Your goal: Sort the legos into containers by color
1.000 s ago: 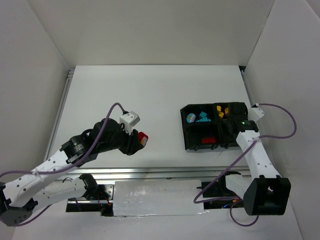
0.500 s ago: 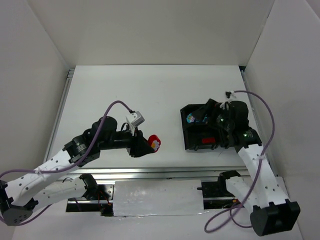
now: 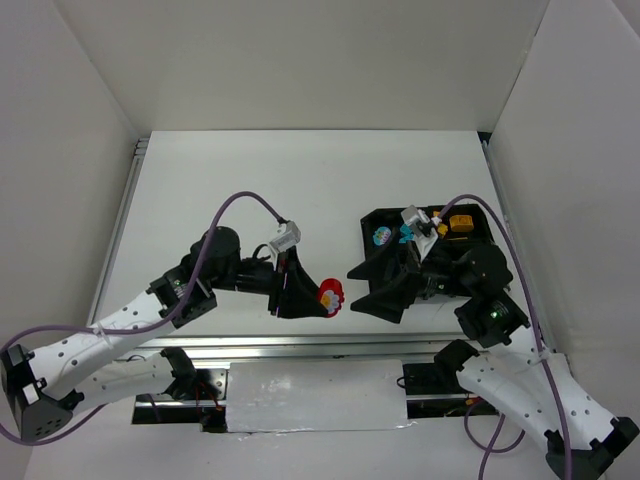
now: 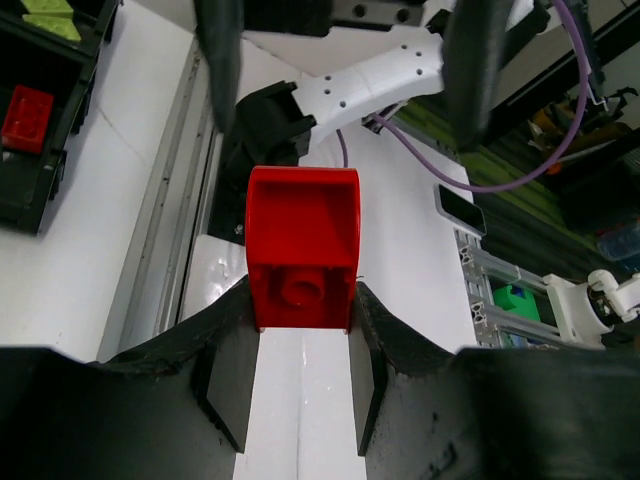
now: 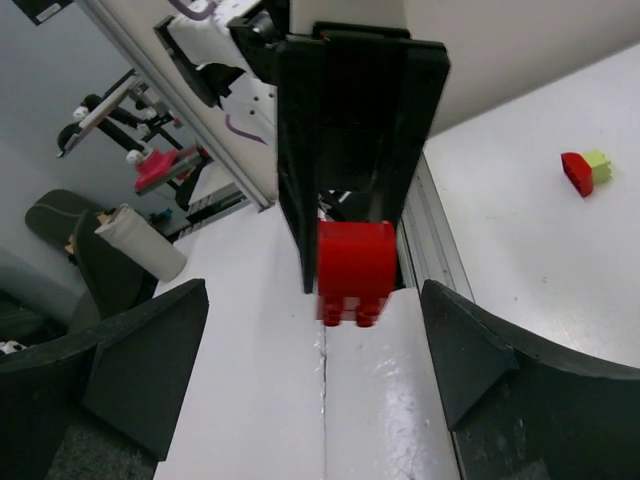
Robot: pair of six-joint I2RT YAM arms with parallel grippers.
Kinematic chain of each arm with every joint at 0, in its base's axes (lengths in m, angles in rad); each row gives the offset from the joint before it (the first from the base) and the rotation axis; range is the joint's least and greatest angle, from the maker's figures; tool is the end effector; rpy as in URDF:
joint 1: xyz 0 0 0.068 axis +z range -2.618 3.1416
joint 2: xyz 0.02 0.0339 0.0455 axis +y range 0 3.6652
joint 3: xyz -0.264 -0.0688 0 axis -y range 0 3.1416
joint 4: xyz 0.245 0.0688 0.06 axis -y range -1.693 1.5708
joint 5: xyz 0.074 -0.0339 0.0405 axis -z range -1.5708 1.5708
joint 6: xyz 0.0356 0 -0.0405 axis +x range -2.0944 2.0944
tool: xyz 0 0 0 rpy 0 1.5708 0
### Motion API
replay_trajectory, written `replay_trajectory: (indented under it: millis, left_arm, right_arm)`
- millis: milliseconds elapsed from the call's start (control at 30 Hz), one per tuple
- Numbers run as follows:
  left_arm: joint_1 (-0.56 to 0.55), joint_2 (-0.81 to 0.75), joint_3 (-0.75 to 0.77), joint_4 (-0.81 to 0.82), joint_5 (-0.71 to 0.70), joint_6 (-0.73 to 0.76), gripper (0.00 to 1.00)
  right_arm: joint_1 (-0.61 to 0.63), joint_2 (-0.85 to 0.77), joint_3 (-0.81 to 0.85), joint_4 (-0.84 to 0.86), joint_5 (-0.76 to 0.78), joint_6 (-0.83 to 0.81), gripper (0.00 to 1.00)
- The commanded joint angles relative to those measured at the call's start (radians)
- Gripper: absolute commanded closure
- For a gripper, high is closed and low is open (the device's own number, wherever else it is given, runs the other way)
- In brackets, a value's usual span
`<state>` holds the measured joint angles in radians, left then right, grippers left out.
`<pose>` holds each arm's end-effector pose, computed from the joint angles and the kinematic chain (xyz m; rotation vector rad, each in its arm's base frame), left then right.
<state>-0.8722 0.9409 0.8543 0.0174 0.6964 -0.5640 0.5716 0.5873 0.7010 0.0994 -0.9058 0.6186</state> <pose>0.1207 -0.1792 0.3584 0.8824 1.6921 -1.6037 0.0947 0.0942 0.3675 -0.8181 1.4312 1.5497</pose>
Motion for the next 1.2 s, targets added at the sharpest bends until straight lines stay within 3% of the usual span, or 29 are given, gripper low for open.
replay_trajectory:
  millis: [0,33,200,300,367,400,467,500,533,567,633,767,800,867,933,1067,1167]
  left_arm:
    - [-0.007,0.004,0.012,0.131,0.069,-0.04,1.0]
    - [-0.007,0.006,0.012,0.133,0.068,-0.042,1.0]
    - [-0.014,0.019,0.009,0.159,0.084,-0.051,1.0]
    - [-0.017,0.027,0.014,0.161,0.083,-0.048,1.0]
    - [-0.017,0.029,0.019,0.153,0.078,-0.042,1.0]
    - [-0.017,0.03,0.023,0.15,0.077,-0.039,1.0]
    - [-0.017,0.032,0.031,0.133,0.063,-0.03,0.95]
    - [-0.017,0.033,0.04,0.109,0.042,-0.019,0.89]
    - [-0.017,0.032,0.045,0.092,0.022,-0.017,0.74]
    - [-0.017,0.032,0.054,0.06,-0.018,-0.017,0.02]
    - [-0.017,0.033,0.095,-0.092,-0.222,-0.002,0.01]
    - [-0.001,0.065,0.172,-0.387,-0.692,-0.062,0.01]
    - [0.007,0.068,0.184,-0.436,-0.783,-0.112,0.01]
    - [0.038,0.055,0.18,-0.536,-0.967,-0.167,0.01]
    - [0.062,0.015,0.158,-0.612,-1.11,-0.258,0.0]
    - [0.168,-0.06,0.111,-0.686,-1.225,-0.349,0.0]
    - [0.272,-0.093,0.098,-0.726,-1.233,-0.356,0.01]
  right_arm:
    - [0.03,0.025,-0.006,0.019,0.08,-0.032,0.08]
    - [0.051,0.031,0.002,-0.007,0.115,-0.045,0.13]
    - [0.108,0.068,0.023,-0.016,0.143,-0.06,0.18]
    - [0.151,0.107,0.041,-0.026,0.153,-0.071,0.3]
    - [0.181,0.123,0.043,0.011,0.117,-0.065,0.45]
    - [0.192,0.129,0.042,0.025,0.108,-0.063,0.58]
    - [0.226,0.129,0.037,0.065,0.105,-0.059,1.0]
    - [0.229,0.123,0.037,0.069,0.113,-0.062,1.0]
    - [0.231,0.118,0.032,0.063,0.116,-0.081,1.0]
    - [0.232,0.103,0.037,0.031,0.177,-0.097,1.0]
    - [0.231,0.089,0.054,-0.092,0.315,-0.135,1.0]
    - [0.194,0.133,0.112,-0.384,0.854,-0.097,1.0]
    - [0.16,0.193,0.142,-0.506,1.071,-0.074,1.0]
    - [0.114,0.261,0.167,-0.623,1.236,-0.021,1.0]
    - [0.033,0.344,0.175,-0.732,1.37,0.055,1.0]
    - [-0.109,0.405,0.114,-0.733,1.394,0.076,1.0]
    - [-0.174,0.425,0.078,-0.707,1.404,0.073,0.95]
